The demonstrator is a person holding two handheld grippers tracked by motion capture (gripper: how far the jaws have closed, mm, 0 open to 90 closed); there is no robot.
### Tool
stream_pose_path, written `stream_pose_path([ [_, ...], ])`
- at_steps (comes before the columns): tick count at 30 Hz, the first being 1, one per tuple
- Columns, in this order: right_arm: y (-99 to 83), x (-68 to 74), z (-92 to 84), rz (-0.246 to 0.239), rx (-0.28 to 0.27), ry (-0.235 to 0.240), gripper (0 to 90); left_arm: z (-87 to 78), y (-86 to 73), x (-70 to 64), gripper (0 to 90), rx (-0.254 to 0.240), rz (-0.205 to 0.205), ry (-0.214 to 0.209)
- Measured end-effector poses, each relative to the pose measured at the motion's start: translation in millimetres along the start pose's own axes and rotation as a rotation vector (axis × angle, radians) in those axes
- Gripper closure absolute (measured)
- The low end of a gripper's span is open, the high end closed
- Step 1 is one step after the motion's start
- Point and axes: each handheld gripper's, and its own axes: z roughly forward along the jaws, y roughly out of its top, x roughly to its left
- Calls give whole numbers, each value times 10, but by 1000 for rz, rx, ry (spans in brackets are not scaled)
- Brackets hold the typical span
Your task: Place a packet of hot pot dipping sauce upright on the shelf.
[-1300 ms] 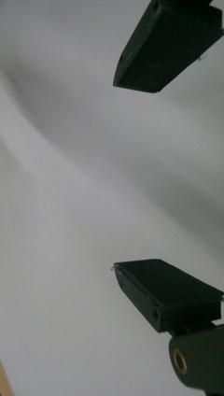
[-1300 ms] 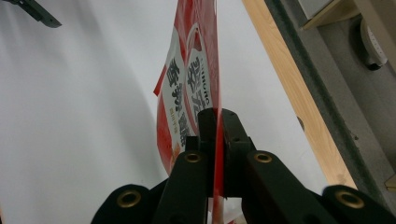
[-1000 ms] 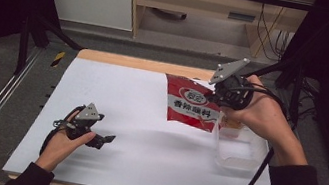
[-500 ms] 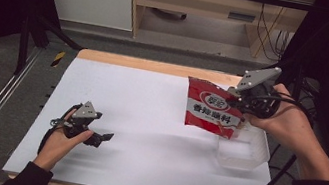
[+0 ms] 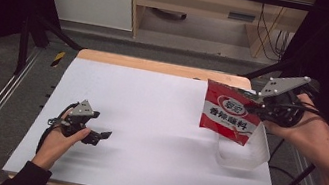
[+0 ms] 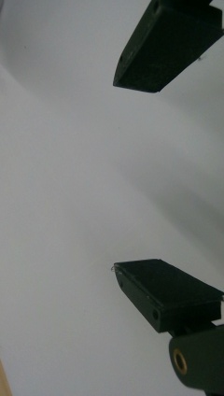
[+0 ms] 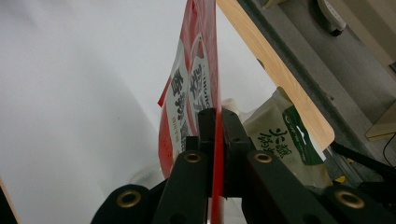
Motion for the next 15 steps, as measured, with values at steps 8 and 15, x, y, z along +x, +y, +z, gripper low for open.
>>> stream_pose_path([
  [8,-76,-26,-38,11,2,-6,898,-1,-3,3,99,-1,-2,2],
  [15,-127,-44,-98,19,14,-13,898,-6,-4,4,99,-2,-3,3],
])
